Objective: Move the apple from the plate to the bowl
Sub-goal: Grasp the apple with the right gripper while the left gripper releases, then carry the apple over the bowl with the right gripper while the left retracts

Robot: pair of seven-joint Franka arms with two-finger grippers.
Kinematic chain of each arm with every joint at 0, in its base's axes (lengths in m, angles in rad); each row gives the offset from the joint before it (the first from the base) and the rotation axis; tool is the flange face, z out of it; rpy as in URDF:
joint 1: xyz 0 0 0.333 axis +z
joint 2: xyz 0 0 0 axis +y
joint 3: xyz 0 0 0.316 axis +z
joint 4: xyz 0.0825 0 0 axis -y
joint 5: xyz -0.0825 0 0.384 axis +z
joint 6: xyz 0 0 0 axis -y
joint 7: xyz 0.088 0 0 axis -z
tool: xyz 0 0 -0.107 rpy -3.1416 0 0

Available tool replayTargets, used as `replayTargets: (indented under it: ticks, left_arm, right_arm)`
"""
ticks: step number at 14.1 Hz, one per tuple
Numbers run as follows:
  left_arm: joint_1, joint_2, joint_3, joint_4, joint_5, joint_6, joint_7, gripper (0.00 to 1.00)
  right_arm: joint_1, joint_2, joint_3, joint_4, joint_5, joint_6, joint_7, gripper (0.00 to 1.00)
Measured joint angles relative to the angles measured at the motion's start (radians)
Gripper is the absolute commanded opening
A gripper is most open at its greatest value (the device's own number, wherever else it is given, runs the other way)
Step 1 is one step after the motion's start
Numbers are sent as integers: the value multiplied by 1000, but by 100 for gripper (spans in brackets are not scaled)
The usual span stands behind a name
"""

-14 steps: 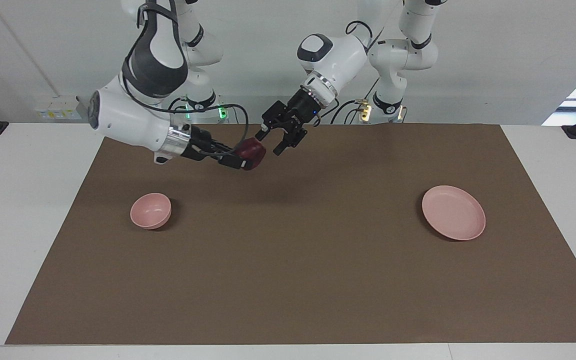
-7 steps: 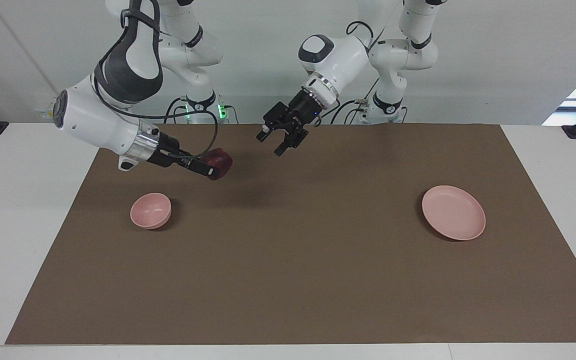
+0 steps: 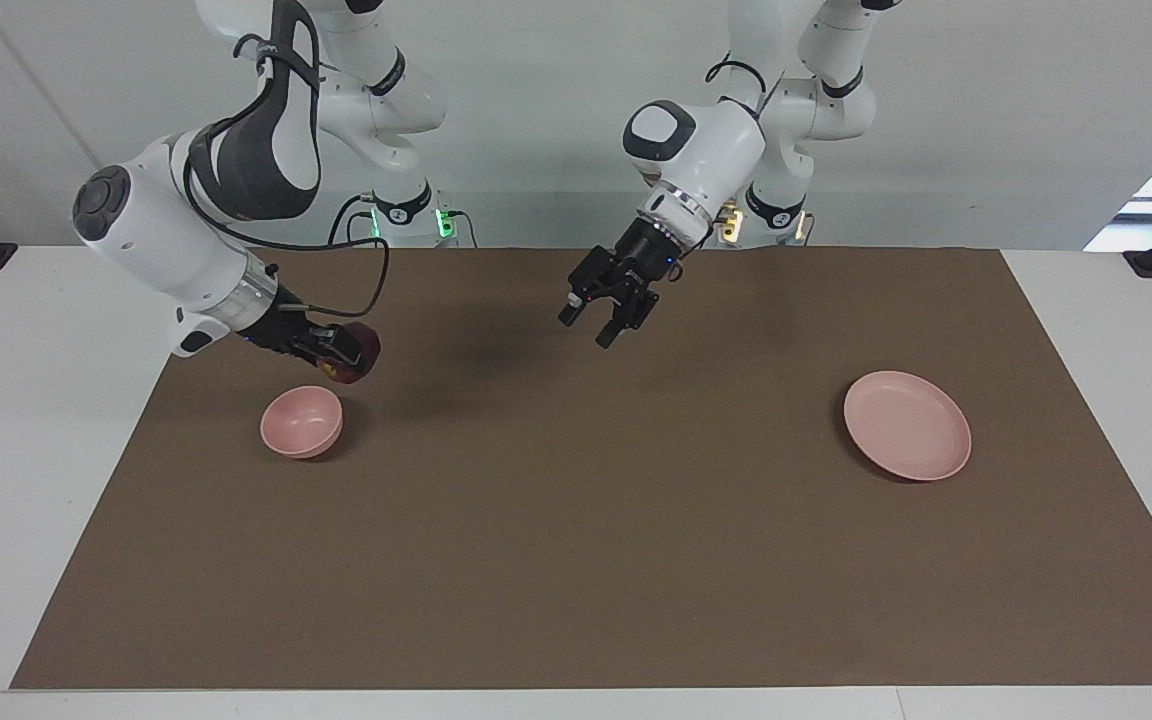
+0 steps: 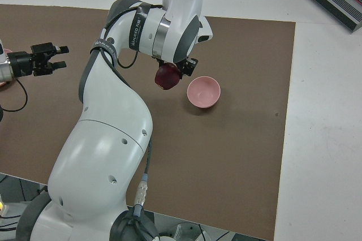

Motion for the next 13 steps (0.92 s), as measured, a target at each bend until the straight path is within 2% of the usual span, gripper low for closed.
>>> replayTargets:
  ticks: [3,7,13]
  left_arm:
    - [0,-15,68,-25,0,-24,77,100]
    - [0,-30,176,-33,29,-156,156,100]
    - [1,-40,399,-33,341,-472,158,100]
  right_arm:
    - [-10,21,0,-1,-90,68,-116,0]
    - [-48,79,-1,-2,-132,141,-205,0]
    - [-50,112,0,-29,-143,186,-206,0]
